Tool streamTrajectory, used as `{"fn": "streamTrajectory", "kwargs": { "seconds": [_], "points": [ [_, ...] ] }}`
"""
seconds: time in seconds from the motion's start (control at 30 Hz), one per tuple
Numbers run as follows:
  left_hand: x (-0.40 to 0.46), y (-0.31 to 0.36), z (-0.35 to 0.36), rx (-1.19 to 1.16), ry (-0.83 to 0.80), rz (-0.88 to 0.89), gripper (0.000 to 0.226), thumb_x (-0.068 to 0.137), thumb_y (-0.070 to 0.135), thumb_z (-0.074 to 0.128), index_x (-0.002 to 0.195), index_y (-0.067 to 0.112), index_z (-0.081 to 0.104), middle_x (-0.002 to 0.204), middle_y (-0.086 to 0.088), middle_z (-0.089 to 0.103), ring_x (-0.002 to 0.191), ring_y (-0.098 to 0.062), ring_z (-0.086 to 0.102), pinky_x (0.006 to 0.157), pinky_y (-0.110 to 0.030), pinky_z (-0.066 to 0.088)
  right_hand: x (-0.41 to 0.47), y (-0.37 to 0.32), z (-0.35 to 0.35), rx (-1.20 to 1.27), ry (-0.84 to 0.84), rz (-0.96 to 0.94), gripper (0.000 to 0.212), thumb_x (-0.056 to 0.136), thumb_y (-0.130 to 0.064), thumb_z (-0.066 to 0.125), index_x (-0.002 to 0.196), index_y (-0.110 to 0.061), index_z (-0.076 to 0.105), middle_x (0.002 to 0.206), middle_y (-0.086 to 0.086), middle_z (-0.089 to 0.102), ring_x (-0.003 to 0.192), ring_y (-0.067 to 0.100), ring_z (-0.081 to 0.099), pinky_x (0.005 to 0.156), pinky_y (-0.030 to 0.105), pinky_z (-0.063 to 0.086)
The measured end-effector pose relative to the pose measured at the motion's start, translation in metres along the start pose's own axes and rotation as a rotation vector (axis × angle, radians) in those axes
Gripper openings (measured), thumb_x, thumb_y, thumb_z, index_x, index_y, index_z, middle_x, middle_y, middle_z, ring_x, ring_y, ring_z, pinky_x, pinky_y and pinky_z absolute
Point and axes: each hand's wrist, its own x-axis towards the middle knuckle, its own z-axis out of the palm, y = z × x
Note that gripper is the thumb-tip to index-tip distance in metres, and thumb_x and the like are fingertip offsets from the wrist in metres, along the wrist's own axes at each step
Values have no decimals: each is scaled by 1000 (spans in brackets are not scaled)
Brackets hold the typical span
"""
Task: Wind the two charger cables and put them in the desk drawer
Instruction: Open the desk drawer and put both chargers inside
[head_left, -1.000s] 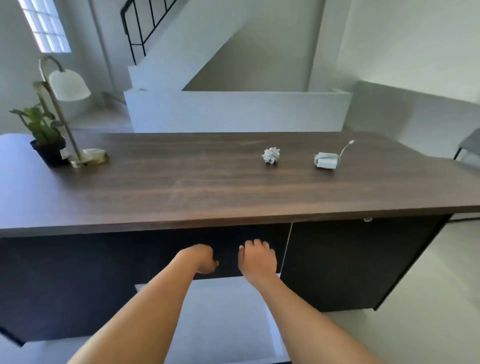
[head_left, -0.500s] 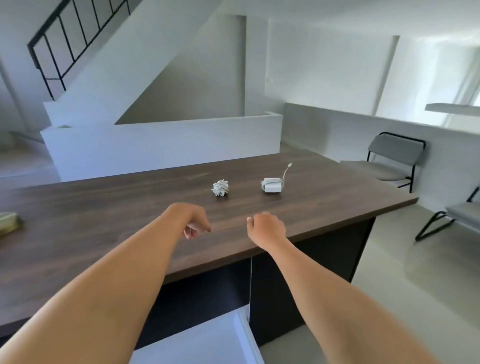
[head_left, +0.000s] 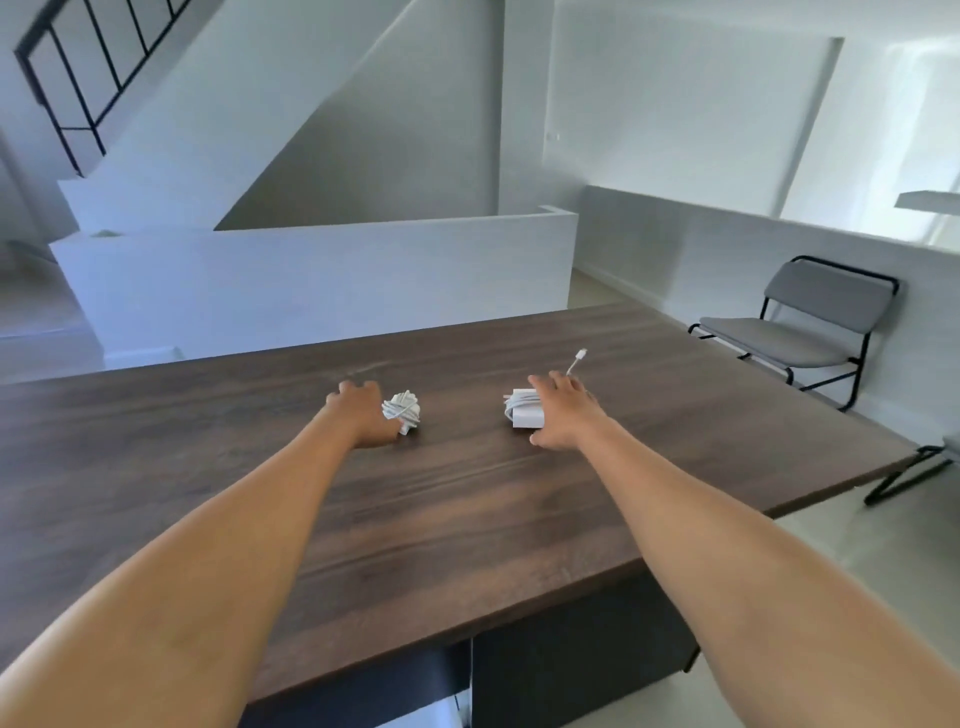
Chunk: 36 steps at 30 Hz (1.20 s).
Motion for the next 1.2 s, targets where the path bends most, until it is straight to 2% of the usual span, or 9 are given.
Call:
{"fn": "streamTrajectory", "kwargs": {
  "seconds": [0.13,0.27,0.3,0.37,0.43,0.5,0.63,1.0,1.2],
  "points": [
    [33,15,8,-39,32,-53,92,80,52,62,150,13,16,152,-21,17,137,-41,27,107,-45,34,45,11,-9,-95,-112,-62,110,71,-35,79,153,-19,8,161,10,3,149,28,-2,119,41,14],
    [61,22,21,-32,-14,-105,102,73,57,68,150,15,16,150,-19,21,135,-39,31,106,-46,37,82,15,-6,-199,-228,-110,114,66,-44,81,153,-18,13,159,7,13,148,31,-5,118,43,9],
    [66,23,24,-27,-21,-113,102,72,58,69,149,16,18,149,-18,23,134,-39,33,105,-46,38,88,15,-3,-206,-255,-105,110,66,-46,81,152,-18,18,158,7,20,148,31,-1,118,43,11],
    [74,21,30,-39,-35,-111,98,70,57,71,145,15,24,145,-17,30,130,-37,40,103,-46,42,98,16,1,-225,-282,-102,92,67,-48,79,142,-18,36,147,5,40,143,29,23,111,40,25],
    [79,20,34,-65,-42,-87,82,71,49,70,136,10,38,137,-16,43,121,-33,50,96,-41,46,103,17,4,-229,-262,-113,66,67,-45,78,123,-21,53,128,1,59,124,25,49,96,37,37],
    [79,19,37,-100,-16,-73,60,77,38,64,124,6,47,127,-16,51,110,-31,56,86,-35,47,103,18,6,-198,-221,-118,53,66,-41,78,112,-22,58,114,-2,65,112,22,55,92,38,35],
    [69,20,40,-138,31,-70,44,78,31,61,114,6,52,120,-16,54,101,-29,59,73,-30,44,90,15,8,-150,-192,-115,49,65,-37,78,107,-22,60,108,-3,65,108,21,56,94,41,32],
    [-55,-7,21,-181,174,8,28,81,31,60,97,8,59,97,-6,62,85,-24,55,70,-27,42,-28,-42,-21,-126,-136,-185,40,64,-36,77,98,-21,60,100,-3,66,96,20,59,81,35,35],
    [-160,-59,13,-232,68,12,33,73,31,67,92,5,68,93,-9,70,81,-21,62,70,-31,50,-135,-86,-22,-97,-164,-239,44,65,-36,77,103,-23,61,101,-6,65,97,18,58,86,38,34]
  ]
}}
